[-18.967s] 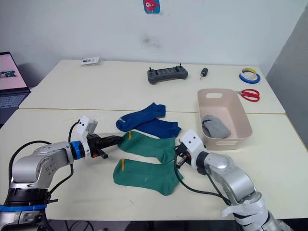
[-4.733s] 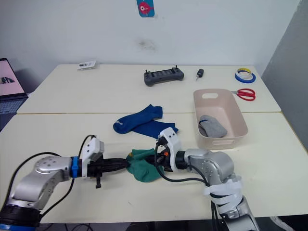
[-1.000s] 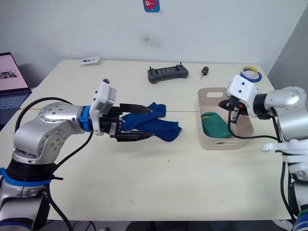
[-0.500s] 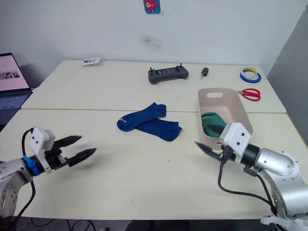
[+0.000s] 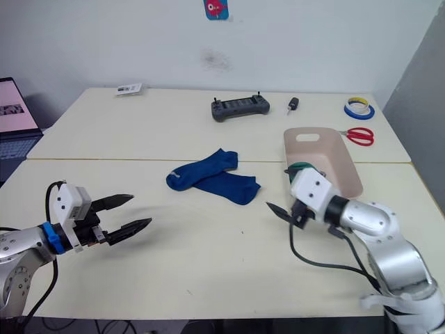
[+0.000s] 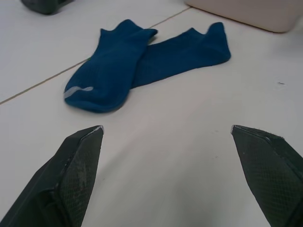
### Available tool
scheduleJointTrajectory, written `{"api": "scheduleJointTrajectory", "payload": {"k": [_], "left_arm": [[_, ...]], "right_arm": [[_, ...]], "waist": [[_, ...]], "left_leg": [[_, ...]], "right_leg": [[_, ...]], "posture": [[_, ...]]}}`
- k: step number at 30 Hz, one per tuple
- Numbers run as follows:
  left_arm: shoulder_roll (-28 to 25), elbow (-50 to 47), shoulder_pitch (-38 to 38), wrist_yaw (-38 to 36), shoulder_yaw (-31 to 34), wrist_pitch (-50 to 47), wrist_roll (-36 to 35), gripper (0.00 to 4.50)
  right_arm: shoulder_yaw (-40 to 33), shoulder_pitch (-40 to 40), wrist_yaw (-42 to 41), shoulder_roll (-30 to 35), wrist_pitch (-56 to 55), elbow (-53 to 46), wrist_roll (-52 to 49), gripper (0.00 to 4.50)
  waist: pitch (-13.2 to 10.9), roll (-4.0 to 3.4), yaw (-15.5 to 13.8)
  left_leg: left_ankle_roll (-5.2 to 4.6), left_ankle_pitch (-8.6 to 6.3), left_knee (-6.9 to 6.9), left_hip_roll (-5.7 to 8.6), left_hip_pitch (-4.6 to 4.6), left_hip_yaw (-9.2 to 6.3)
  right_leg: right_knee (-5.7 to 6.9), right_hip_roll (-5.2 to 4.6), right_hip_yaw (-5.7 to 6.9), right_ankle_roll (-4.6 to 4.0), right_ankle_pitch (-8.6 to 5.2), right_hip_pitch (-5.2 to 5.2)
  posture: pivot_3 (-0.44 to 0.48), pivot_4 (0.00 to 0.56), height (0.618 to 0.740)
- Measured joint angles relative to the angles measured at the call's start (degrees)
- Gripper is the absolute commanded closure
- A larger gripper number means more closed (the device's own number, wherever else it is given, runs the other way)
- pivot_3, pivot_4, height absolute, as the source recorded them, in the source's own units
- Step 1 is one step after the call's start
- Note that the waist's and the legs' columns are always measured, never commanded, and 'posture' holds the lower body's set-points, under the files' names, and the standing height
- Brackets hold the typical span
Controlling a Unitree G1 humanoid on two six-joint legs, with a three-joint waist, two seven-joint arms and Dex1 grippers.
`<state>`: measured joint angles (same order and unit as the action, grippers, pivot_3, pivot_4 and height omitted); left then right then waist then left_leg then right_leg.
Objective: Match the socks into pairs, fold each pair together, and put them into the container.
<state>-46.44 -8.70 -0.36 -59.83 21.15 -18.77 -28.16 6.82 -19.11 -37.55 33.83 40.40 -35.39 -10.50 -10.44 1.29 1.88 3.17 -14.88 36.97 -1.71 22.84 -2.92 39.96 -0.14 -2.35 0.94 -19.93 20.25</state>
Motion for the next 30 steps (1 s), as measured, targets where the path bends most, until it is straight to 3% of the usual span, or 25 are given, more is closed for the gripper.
{"api": "scheduleJointTrajectory", "payload": {"k": [6, 11, 23, 30], "left_arm": [[-0.9, -1.8, 2.3, -1.4, -4.1, -0.3, 0.2, 0.00], [-1.3, -3.5, 4.2, -2.2, -5.6, -1.8, -0.4, 0.00], [-2.5, -7.3, 6.9, -3.6, -6.0, -5.0, -3.4, 0.00], [-2.5, -7.1, 8.3, -3.4, -7.9, -4.4, -3.1, 0.00]], "right_arm": [[8.6, -2.4, 9.9, -16.8, 13.0, 5.5, -0.6, 0.01], [7.9, -3.2, 17.4, -24.8, 15.2, 15.4, 0.8, 0.01], [2.1, -4.3, 25.3, -30.7, 15.1, 19.5, 1.9, 0.01], [-3.7, -6.4, 27.6, -37.7, 12.3, 27.6, -0.5, 0.01]], "waist": [[0.0, 0.00, 0.0], [0.0, 0.00, 0.0], [0.0, 0.00, 0.1], [0.0, 0.00, 0.3]], "left_leg": [[0.00, 0.00, 0.01, 0.02, 0.02, 0.02], [0.00, 0.00, 0.02, 0.05, 0.02, 0.02], [0.00, 0.00, -0.01, 0.03, 0.02, 0.04], [0.00, 0.00, -0.01, 0.02, 0.00, 0.04]], "right_leg": [[0.03, -0.01, -0.03, 0.00, 0.00, 0.05], [0.03, -0.03, 0.00, 0.00, 0.00, 0.05], [0.05, -0.01, -0.03, 0.00, 0.00, 0.09], [0.09, 0.01, -0.03, 0.00, 0.00, 0.09]], "posture": [[0.000, 0.150, 0.740], [0.000, 0.150, 0.740], [0.000, 0.150, 0.740], [0.000, 0.150, 0.740]]}}
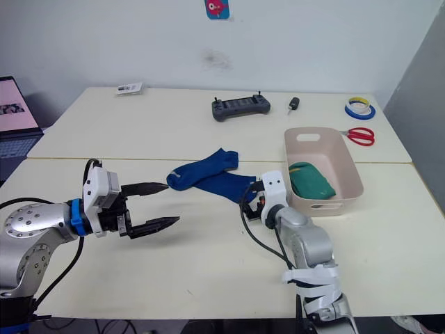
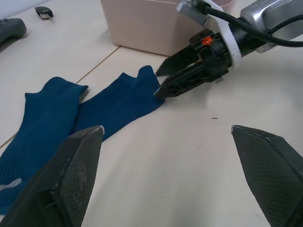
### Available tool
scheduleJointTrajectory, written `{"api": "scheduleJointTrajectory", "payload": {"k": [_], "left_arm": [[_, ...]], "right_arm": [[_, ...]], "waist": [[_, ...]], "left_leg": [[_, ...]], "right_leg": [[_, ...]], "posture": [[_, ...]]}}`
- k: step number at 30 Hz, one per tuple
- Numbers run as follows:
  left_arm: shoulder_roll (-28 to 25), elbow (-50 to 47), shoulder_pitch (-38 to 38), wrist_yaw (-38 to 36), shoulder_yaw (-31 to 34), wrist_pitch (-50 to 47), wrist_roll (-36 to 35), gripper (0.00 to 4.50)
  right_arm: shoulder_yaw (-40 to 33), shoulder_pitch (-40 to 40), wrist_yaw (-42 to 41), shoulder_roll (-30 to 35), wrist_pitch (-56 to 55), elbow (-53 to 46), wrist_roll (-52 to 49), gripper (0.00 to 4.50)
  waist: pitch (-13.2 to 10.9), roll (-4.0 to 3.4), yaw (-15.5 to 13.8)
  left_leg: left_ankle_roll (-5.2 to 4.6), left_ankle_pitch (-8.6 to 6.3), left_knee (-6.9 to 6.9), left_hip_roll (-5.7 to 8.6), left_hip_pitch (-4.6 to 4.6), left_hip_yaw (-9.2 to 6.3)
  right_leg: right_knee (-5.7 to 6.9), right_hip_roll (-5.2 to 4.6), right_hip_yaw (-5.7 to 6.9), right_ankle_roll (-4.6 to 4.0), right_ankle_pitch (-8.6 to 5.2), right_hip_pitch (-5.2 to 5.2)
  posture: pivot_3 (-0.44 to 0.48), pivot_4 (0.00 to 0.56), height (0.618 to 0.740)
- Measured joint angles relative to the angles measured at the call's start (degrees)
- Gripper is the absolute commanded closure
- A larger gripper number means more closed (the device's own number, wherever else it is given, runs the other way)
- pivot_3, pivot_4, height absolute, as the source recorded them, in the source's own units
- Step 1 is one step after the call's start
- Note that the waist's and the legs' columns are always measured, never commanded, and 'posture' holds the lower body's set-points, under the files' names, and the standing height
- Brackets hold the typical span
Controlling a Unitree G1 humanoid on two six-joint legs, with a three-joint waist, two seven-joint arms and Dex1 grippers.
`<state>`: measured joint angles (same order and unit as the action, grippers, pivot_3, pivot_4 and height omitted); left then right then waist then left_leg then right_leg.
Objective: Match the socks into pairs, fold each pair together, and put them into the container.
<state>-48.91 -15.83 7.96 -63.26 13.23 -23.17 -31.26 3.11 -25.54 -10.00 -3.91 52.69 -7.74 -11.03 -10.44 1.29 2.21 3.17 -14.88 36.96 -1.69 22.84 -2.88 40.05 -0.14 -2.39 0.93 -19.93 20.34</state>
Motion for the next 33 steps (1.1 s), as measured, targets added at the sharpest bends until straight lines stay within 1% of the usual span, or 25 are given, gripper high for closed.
{"api": "scheduleJointTrajectory", "payload": {"k": [1, 4, 5, 10, 11, 12, 15, 18, 21, 24, 30, 33], "left_arm": [[0.0, 0.0, 0.1, 0.0, -0.1, 0.2, 0.1, 0.00], [0.1, 0.8, 0.2, 0.1, -0.1, 1.1, 0.5, 0.00], [0.1, 1.0, 0.2, 0.1, -0.1, 1.3, 0.7, 0.00], [0.4, 2.4, 0.1, 0.2, -0.1, 2.7, 1.4, 0.00], [0.4, 2.6, 0.0, 0.2, -0.1, 3.0, 1.5, 0.00], [0.4, 2.8, -0.1, 0.2, -0.1, 3.5, 1.6, 0.00], [0.4, 3.5, -1.1, 0.1, 0.0, 4.3, 2.1, 0.00], [-0.4, 5.4, -2.8, -0.8, 0.6, 5.8, 2.8, 0.00], [-2.6, 8.5, -3.8, -2.6, 1.8, 7.9, 4.0, 0.00], [-3.7, 11.1, -3.9, -3.5, 2.9, 10.2, 5.2, 0.00], [-3.6, 12.2, -5.3, -3.8, 3.0, 11.4, 5.8, 0.00], [-3.6, 12.2, -5.5, -3.9, 3.0, 11.4, 5.8, 0.00]], "right_arm": [[-0.8, -0.6, 0.3, -0.7, -0.3, 0.9, -0.5, 0.01], [-3.0, -1.8, 1.1, -2.6, -1.6, 3.5, -1.8, 0.60], [-3.9, -2.4, 1.4, -3.1, -1.9, 4.5, -2.1, 0.92], [-4.6, -3.9, 1.6, -4.1, -3.0, 7.3, -3.9, 2.78], [-4.8, -4.4, 1.6, -4.2, -3.2, 7.6, -4.2, 3.08], [-4.8, -4.8, 1.5, -4.3, -3.4, 7.6, -4.4, 3.54], [-4.6, -4.9, 1.1, -4.2, -3.4, 7.5, -5.2, 4.48], [-3.0, -3.9, -1.2, -3.4, -2.0, 5.4, -6.6, 4.48], [-1.2, -0.5, -3.5, -1.6, 1.3, 0.9, -8.9, 4.48], [-0.8, 2.7, -4.7, 0.8, 5.5, -4.4, -11.5, 4.48], [-4.1, 8.2, -7.0, 7.1, 17.9, -18.7, -20.7, 4.48], [-6.5, 12.8, -9.9, 12.0, 25.2, -26.3, -27.7, 4.48]], "waist": [[0.0, 0.00, 0.1], [0.0, 0.00, 0.2], [0.0, 0.00, 0.2], [0.0, -0.02, 0.6], [0.0, -0.02, 0.6], [0.0, -0.02, 0.6], [0.0, -0.02, 0.6], [0.0, -0.02, 0.8], [0.0, -0.03, 0.7], [0.0, -0.04, 0.6], [0.0, -0.03, 0.7], [0.0, -0.03, 0.6]], "left_leg": [[0.00, 0.00, 0.00, -0.01, -0.01, -0.01], [0.00, 0.00, -0.01, -0.01, 0.00, -0.01], [0.00, 0.00, -0.01, 0.00, 0.00, 0.01], [0.00, 0.00, -0.02, -0.01, 0.05, 0.00], [0.00, 0.00, -0.02, -0.01, 0.05, 0.01], [0.00, 0.00, -0.02, -0.01, 0.04, 0.01], [-0.01, 0.00, -0.02, -0.01, 0.04, 0.01], [-0.01, -0.01, -0.03, -0.02, 0.05, 0.01], [-0.01, -0.01, -0.05, -0.02, 0.06, -0.01], [-0.01, -0.01, -0.04, 0.01, 0.07, 0.00], [-0.02, -0.01, -0.07, -0.02, 0.08, -0.02], [-0.02, -0.01, -0.07, -0.01, 0.08, -0.01]], "right_leg": [[0.00, 0.01, 0.01, 0.00, 0.00, 0.00], [0.00, 0.01, 0.00, 0.00, 0.00, 0.01], [0.00, 0.01, 0.00, 0.00, 0.00, 0.02], [0.01, 0.01, 0.00, 0.00, 0.00, 0.07], [0.01, 0.01, -0.01, 0.00, 0.00, 0.07], [0.01, 0.00, -0.01, 0.00, 0.00, 0.07], [0.01, 0.00, -0.02, 0.00, 0.00, 0.08], [0.01, 0.01, -0.01, 0.00, 0.00, 0.10], [0.01, 0.00, 0.00, 0.00, 0.00, 0.10], [-0.01, -0.04, 0.00, 0.00, 0.00, 0.09], [-0.03, -0.03, 0.01, 0.00, 0.00, 0.09], [-0.06, -0.04, 0.01, 0.00, 0.00, 0.06]], "posture": [[0.000, 0.150, 0.740], [0.000, 0.150, 0.740], [0.000, 0.150, 0.740], [0.000, 0.150, 0.740], [0.000, 0.150, 0.740], [0.000, 0.150, 0.740], [0.000, 0.150, 0.740], [0.000, 0.150, 0.740], [0.000, 0.150, 0.740], [0.000, 0.150, 0.740], [0.000, 0.150, 0.740], [0.000, 0.150, 0.740]]}}
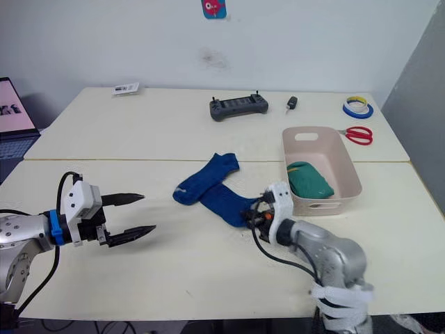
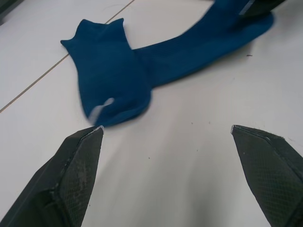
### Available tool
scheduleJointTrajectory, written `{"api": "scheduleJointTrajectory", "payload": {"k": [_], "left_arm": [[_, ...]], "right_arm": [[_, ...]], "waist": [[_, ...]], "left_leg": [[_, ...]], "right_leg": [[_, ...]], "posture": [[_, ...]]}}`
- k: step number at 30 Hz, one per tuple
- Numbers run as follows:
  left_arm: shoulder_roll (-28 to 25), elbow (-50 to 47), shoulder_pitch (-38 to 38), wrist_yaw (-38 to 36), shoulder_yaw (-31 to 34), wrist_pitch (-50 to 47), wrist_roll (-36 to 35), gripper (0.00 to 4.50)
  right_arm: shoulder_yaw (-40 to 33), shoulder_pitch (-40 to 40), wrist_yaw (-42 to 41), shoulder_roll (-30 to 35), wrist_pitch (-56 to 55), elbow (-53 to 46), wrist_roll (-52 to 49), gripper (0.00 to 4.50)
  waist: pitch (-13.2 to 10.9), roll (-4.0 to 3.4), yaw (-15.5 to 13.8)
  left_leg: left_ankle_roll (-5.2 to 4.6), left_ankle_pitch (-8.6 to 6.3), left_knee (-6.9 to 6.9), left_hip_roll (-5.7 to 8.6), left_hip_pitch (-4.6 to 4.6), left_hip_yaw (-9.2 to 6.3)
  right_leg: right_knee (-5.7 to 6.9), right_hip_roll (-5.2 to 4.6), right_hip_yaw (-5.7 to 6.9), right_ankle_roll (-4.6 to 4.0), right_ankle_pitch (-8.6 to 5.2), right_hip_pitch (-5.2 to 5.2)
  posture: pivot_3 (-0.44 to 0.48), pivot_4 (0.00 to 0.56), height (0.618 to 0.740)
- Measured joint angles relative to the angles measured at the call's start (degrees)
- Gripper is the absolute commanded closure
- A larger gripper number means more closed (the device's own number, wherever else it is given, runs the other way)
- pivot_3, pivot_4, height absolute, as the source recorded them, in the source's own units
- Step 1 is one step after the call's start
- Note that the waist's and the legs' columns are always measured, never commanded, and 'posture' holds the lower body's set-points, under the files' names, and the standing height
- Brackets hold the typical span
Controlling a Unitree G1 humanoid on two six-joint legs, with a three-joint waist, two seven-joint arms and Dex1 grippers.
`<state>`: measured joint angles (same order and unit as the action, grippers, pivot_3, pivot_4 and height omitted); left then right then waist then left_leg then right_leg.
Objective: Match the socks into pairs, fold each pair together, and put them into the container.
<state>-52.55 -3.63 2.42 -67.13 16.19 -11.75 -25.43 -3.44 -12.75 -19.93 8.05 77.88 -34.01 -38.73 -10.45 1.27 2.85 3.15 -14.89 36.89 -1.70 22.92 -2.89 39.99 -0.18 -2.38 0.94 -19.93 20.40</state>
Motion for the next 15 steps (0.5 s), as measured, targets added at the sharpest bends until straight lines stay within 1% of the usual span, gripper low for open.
{"api": "scheduleJointTrajectory", "payload": {"k": [3, 5, 7, 10, 12, 13, 15], "left_arm": [[0.0, 0.2, 0.0, -0.3, 0.0, 0.1, 0.1, 0.00], [0.0, 0.8, 0.0, -0.7, 0.0, 0.4, 0.2, 0.00], [-0.1, 1.1, -0.2, -1.0, 0.0, 0.8, 0.5, 0.00], [-0.1, 1.1, -1.1, -1.2, -0.1, 1.0, 0.8, 0.00], [-0.1, 1.0, -1.8, -1.2, -0.1, 1.0, 0.8, 0.00], [-0.1, 0.9, -2.4, -1.2, -0.1, 0.7, 0.7, 0.00], [-0.1, 0.1, -2.9, -1.3, -0.1, -0.3, 0.4, 0.00]], "right_arm": [[-1.0, 2.9, -2.2, 4.2, 3.8, -4.2, -4.5, 4.48], [-1.0, 4.0, -3.8, 7.4, 4.4, -6.2, -6.4, 4.48], [-0.8, 5.8, -6.2, 12.5, 4.2, -8.6, -8.2, 4.48], [-0.2, 8.8, -10.3, 19.7, 1.7, -11.3, -9.8, 4.48], [0.4, 11.7, -13.9, 26.0, -1.1, -13.4, -10.1, 4.48], [1.2, 13.4, -15.9, 30.5, -4.1, -14.2, -8.9, 4.48], [2.5, 14.5, -17.7, 34.1, -8.6, -14.3, -6.2, 4.48]], "waist": [[0.0, 0.00, 0.0], [0.0, 0.00, 0.1], [0.0, 0.00, 0.0], [0.0, 0.01, 0.0], [0.0, 0.01, -0.1], [0.0, 0.02, 0.0], [0.0, 0.08, 0.0]], "left_leg": [[0.00, 0.00, -0.01, 0.00, -0.02, 0.00], [0.00, 0.00, -0.01, 0.00, -0.02, 0.00], [0.00, 0.00, 0.00, 0.01, -0.01, 0.01], [-0.01, 0.00, 0.00, 0.01, -0.01, 0.01], [-0.01, -0.01, 0.01, 0.02, -0.02, 0.01], [-0.01, 0.00, 0.03, 0.01, -0.02, 0.02], [-0.01, -0.01, 0.03, -0.01, -0.04, 0.01]], "right_leg": [[0.01, 0.01, 0.01, 0.00, 0.00, -0.01], [0.00, 0.02, 0.01, 0.01, 0.00, 0.00], [-0.04, 0.02, 0.01, 0.01, -0.01, -0.02], [-0.06, 0.02, 0.01, 0.01, -0.01, -0.03], [-0.08, 0.01, 0.01, 0.02, -0.01, -0.06], [-0.08, 0.02, 0.01, 0.02, -0.01, -0.07], [-0.08, 0.03, 0.02, 0.03, -0.01, -0.09]], "posture": [[0.000, 0.150, 0.740], [0.000, 0.150, 0.740], [0.000, 0.150, 0.740], [0.000, 0.150, 0.740], [0.000, 0.150, 0.740], [0.000, 0.150, 0.740], [0.000, 0.150, 0.740]]}}
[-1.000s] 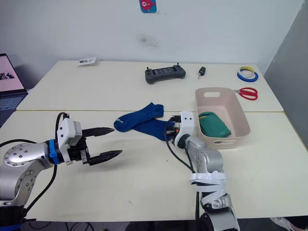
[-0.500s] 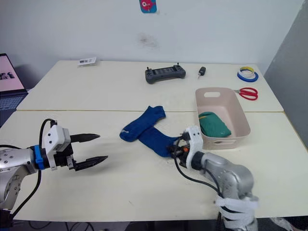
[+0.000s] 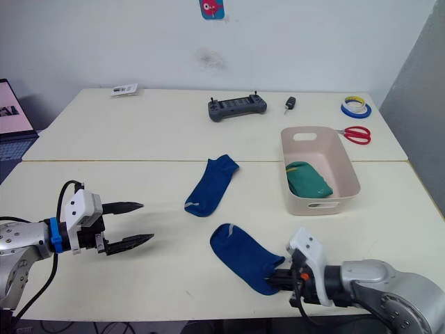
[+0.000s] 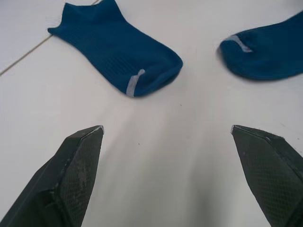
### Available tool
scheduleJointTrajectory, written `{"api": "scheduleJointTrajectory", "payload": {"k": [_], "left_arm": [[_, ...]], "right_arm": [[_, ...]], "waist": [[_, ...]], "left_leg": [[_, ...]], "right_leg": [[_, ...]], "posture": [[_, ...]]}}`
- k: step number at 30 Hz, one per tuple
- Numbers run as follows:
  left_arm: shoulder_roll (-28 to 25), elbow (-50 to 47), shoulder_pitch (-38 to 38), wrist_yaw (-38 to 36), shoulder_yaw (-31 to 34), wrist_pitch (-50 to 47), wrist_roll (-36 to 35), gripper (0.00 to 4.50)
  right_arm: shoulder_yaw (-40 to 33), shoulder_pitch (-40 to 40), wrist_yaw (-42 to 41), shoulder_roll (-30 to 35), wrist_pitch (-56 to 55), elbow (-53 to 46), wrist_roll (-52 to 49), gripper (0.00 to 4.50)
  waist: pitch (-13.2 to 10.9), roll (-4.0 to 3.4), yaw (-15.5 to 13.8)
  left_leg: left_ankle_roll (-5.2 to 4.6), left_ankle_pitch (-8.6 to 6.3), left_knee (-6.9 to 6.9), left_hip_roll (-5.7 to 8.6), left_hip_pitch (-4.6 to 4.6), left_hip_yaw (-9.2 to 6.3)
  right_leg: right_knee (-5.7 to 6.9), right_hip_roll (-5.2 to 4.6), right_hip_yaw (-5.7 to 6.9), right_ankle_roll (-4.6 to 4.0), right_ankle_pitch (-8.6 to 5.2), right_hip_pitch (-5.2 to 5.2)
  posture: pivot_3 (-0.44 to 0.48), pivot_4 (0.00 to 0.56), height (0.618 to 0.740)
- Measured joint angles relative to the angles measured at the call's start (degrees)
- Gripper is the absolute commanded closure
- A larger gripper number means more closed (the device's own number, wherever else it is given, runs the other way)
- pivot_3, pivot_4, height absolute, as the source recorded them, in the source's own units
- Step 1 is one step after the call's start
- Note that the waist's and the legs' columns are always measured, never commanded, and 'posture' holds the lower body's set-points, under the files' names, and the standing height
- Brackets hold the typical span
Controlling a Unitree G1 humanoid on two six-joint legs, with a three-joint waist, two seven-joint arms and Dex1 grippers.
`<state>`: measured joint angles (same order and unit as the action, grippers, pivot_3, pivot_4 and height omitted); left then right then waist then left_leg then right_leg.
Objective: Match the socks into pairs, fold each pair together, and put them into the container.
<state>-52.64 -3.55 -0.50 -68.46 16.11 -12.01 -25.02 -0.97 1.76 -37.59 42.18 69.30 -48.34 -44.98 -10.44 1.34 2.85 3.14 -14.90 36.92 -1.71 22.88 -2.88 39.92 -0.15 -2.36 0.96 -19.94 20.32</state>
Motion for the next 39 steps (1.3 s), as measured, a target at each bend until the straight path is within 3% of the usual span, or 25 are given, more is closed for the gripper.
{"api": "scheduleJointTrajectory", "payload": {"k": [8, 13, 20, 35, 39], "left_arm": [[1.6, -13.5, 0.0, 3.5, -3.9, -19.2, -10.4, 0.00], [9.6, -14.9, 5.4, 13.1, -13.6, -24.8, -7.8, 0.00], [12.6, -14.9, 10.5, 17.7, -20.7, -29.1, -5.4, 0.00], [13.7, -14.9, 14.5, 19.4, -27.6, -36.6, -2.7, 4.48], [13.0, -15.4, 14.5, 19.0, -27.0, -37.8, -3.5, 4.48]], "right_arm": [[3.3, 1.0, -2.2, 4.0, -14.9, 5.4, 10.0, 4.48], [5.5, 4.9, -3.1, 4.8, -19.4, 5.8, 12.8, 4.48], [5.6, 6.7, -3.1, 4.9, -21.8, 5.8, 14.7, 4.48], [4.9, 5.9, -1.3, 4.8, -19.9, 3.5, 14.0, 4.50], [4.2, 4.2, -0.9, 4.5, -19.4, 3.5, 13.5, 4.50]], "waist": [[0.0, 0.01, -0.6], [0.0, 0.06, -1.3], [0.0, 0.09, -1.0], [0.0, 0.10, -1.1], [0.0, 0.10, -1.1]], "left_leg": [[0.00, 0.00, 0.03, 0.05, 0.01, -0.01], [0.00, 0.00, 0.08, 0.08, 0.02, -0.02], [0.01, 0.01, 0.07, 0.05, -0.03, -0.04], [0.02, 0.01, 0.08, 0.07, -0.02, -0.04], [0.02, 0.01, 0.08, 0.05, -0.02, -0.04]], "right_leg": [[-0.03, 0.00, 0.00, 0.01, -0.01, -0.07], [-0.03, 0.01, 0.00, 0.02, 0.00, -0.12], [0.00, 0.06, -0.02, 0.01, 0.00, -0.12], [-0.01, 0.06, -0.01, 0.01, 0.00, -0.13], [-0.01, 0.06, -0.01, 0.01, 0.00, -0.13]], "posture": [[0.000, 0.150, 0.740], [0.000, 0.150, 0.740], [0.000, 0.150, 0.740], [0.000, 0.150, 0.740], [0.000, 0.150, 0.740]]}}
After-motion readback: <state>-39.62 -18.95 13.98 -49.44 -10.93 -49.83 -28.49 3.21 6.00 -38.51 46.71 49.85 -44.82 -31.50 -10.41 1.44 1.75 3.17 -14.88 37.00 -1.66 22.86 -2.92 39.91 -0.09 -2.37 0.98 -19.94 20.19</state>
